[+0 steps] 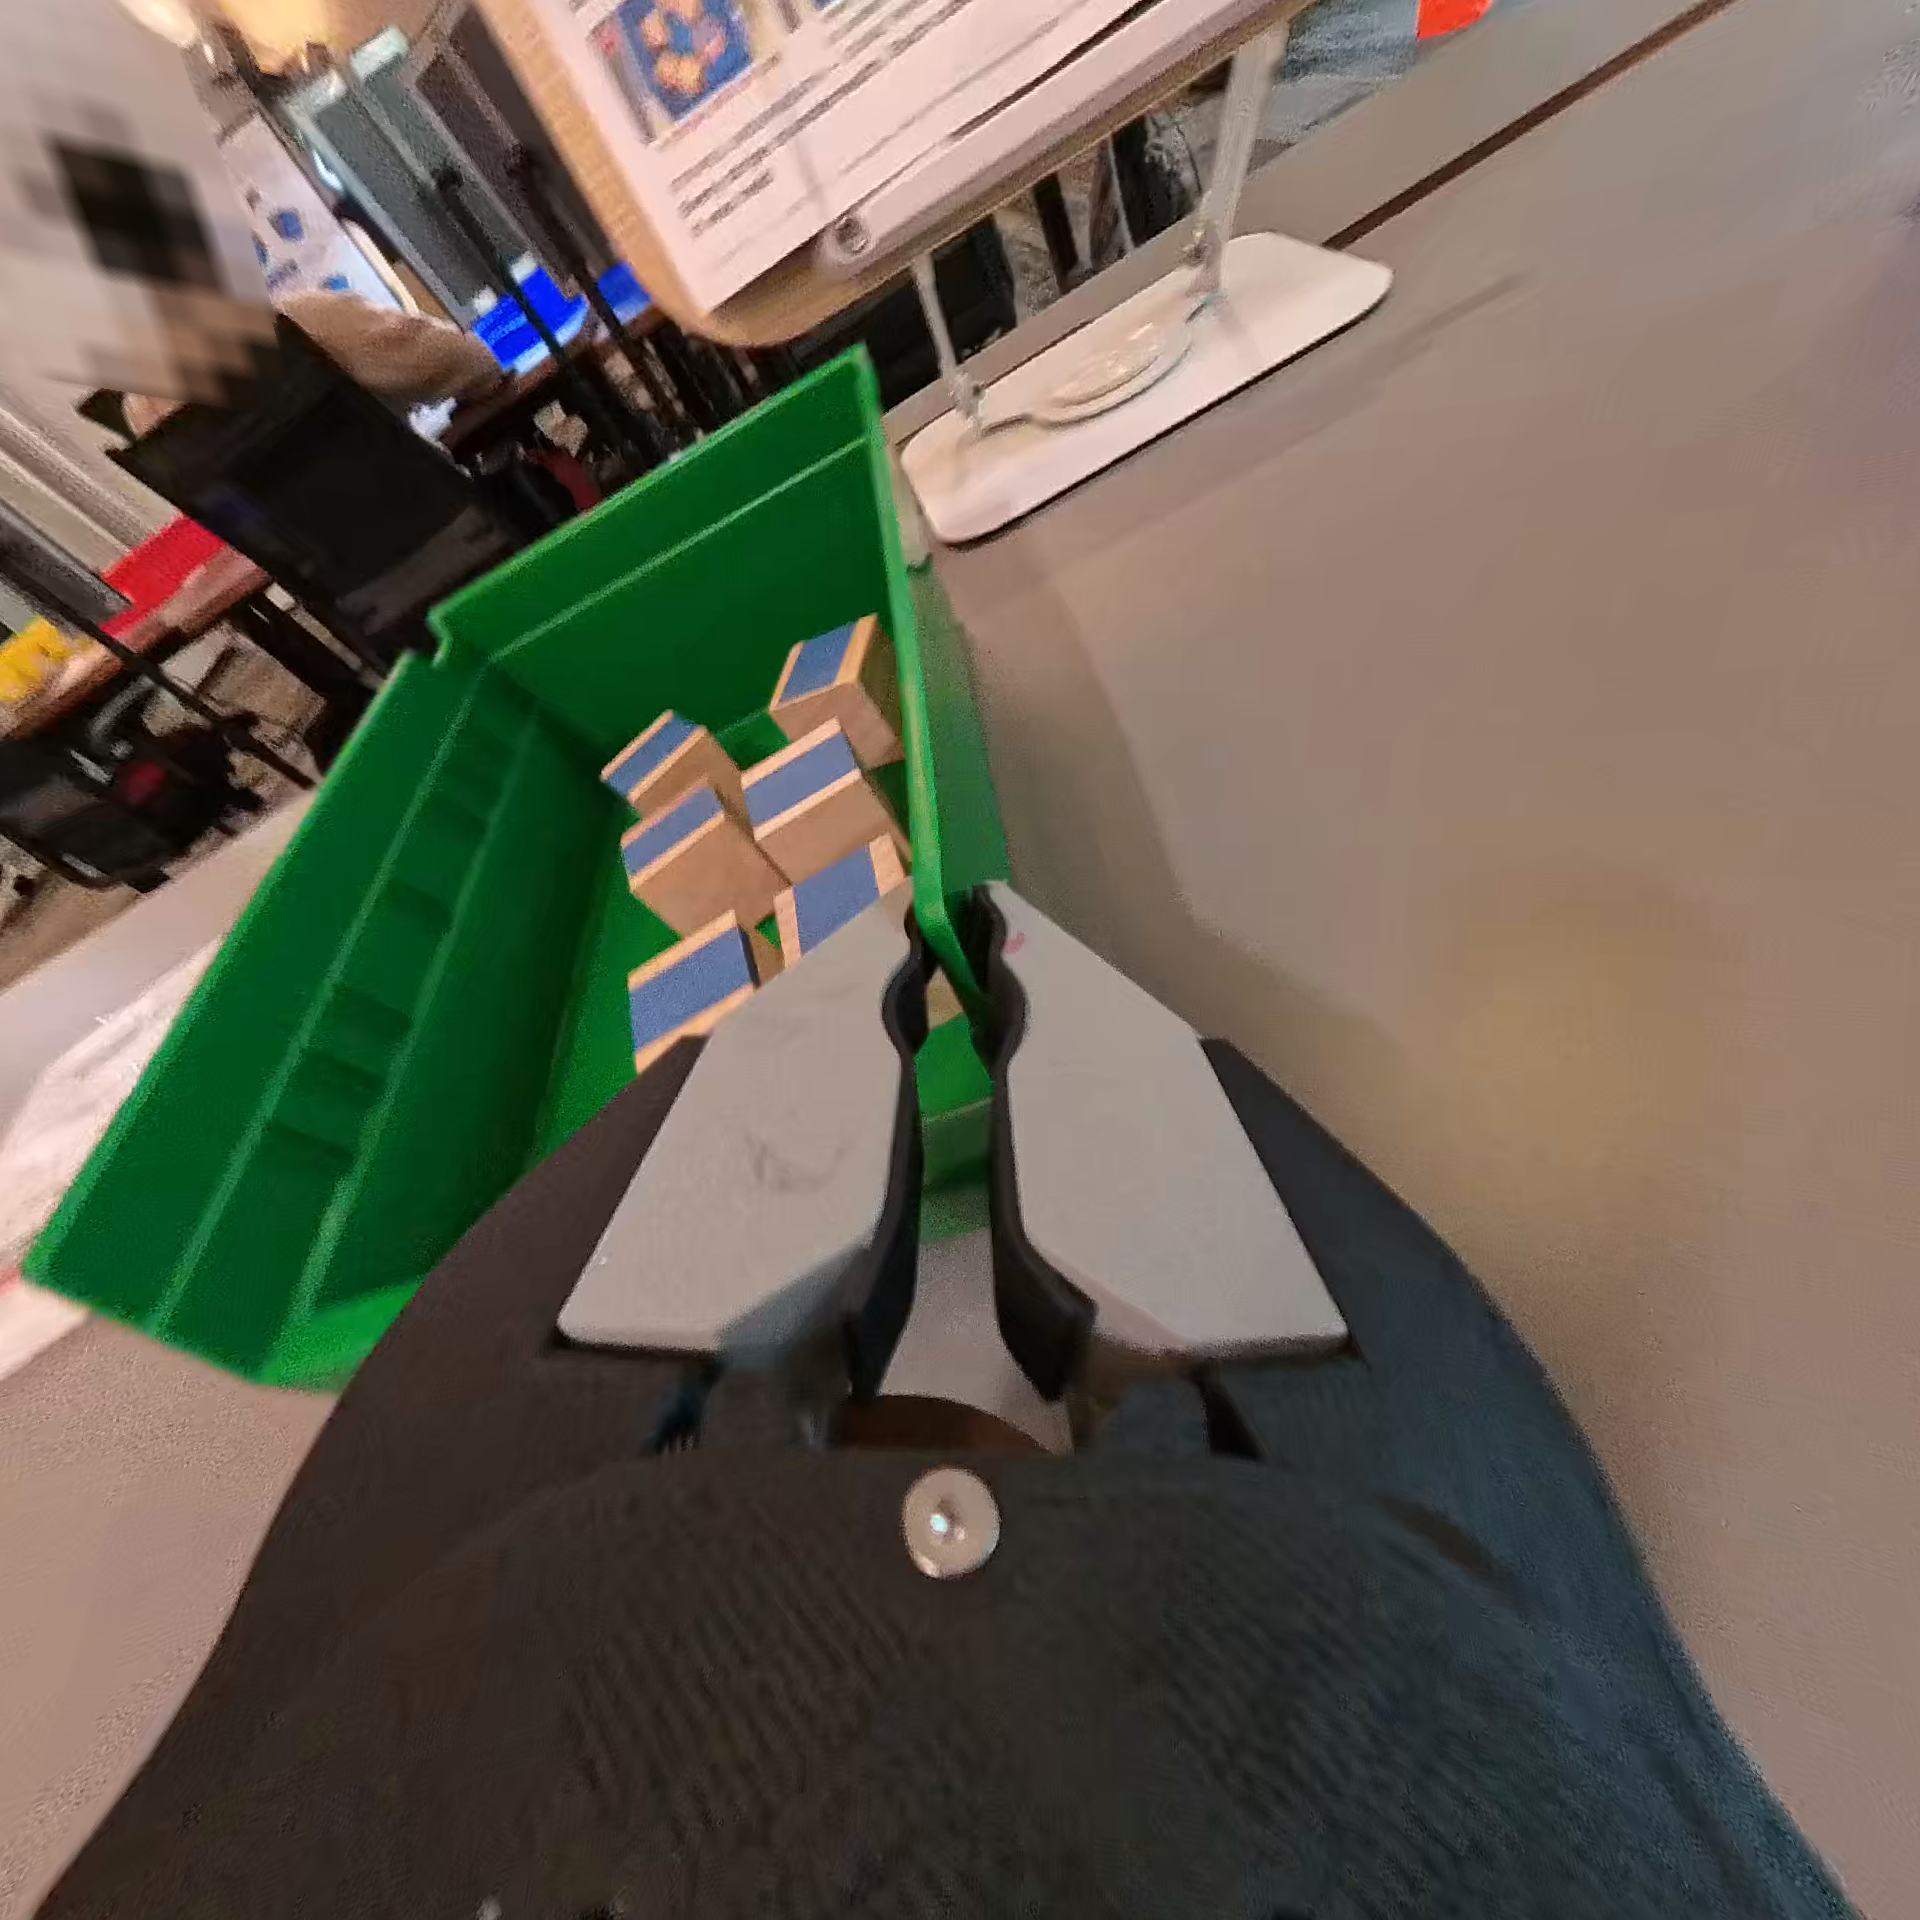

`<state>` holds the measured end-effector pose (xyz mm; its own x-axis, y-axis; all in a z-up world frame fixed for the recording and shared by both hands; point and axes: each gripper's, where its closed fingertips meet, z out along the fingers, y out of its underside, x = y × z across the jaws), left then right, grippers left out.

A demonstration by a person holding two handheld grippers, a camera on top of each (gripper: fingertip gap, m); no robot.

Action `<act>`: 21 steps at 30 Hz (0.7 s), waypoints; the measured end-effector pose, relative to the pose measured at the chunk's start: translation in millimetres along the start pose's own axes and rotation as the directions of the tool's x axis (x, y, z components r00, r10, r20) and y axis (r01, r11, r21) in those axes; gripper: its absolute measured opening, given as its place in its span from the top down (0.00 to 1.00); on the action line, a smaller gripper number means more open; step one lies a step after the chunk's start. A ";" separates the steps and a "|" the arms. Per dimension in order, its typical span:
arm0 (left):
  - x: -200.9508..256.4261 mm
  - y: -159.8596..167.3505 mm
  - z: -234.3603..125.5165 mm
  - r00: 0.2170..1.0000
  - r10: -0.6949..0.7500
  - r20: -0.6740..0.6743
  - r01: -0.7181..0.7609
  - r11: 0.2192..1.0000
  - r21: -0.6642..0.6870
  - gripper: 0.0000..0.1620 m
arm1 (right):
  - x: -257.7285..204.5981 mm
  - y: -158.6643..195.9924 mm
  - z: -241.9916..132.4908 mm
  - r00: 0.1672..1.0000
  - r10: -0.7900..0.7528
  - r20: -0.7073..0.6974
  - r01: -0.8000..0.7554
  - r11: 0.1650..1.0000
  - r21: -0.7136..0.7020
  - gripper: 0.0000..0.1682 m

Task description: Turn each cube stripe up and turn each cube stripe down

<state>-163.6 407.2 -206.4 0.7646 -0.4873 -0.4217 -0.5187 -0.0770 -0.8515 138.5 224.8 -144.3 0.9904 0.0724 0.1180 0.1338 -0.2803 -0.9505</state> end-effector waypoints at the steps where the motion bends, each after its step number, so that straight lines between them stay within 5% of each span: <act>1: -9.2 5.6 -2.4 0.999 -0.047 -0.006 0.047 0.999 0.000 0.98 | -10.0 -1.9 -3.4 0.998 0.027 0.053 -0.027 1.000 0.001 0.61; 4: -28.7 18.3 -10.4 0.987 -0.163 -0.016 0.163 0.987 -0.005 0.99 | -17.7 17.1 8.3 0.999 -0.033 0.013 0.034 0.996 -0.083 0.62; 6: -33.9 22.7 -15.8 0.981 -0.195 0.003 0.195 0.981 -0.001 0.99 | -3.6 33.8 24.0 0.992 -0.093 -0.086 0.080 0.986 -0.144 0.70; 11: -33.7 25.5 -28.2 0.971 -0.226 0.076 0.226 0.974 0.018 0.99 | 13.2 52.4 43.0 0.997 -0.012 -0.072 -0.002 0.980 -0.200 0.92; 13: -30.1 23.7 -27.6 0.967 -0.238 0.090 0.235 0.971 0.040 0.99 | 41.2 55.5 40.7 0.967 -0.126 -0.223 0.072 0.970 -0.233 0.98; 21: -11.0 11.4 -23.8 0.980 -0.184 0.076 0.182 0.983 0.037 0.98 | 55.1 55.4 49.2 0.970 -0.068 -0.235 0.018 0.978 -0.208 0.99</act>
<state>-187.0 391.0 -204.1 0.8740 -0.3971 -0.2801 -0.3564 -0.1320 -0.9249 198.7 260.3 -204.6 0.9597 -0.1354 0.2462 0.1560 -0.4721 -0.8676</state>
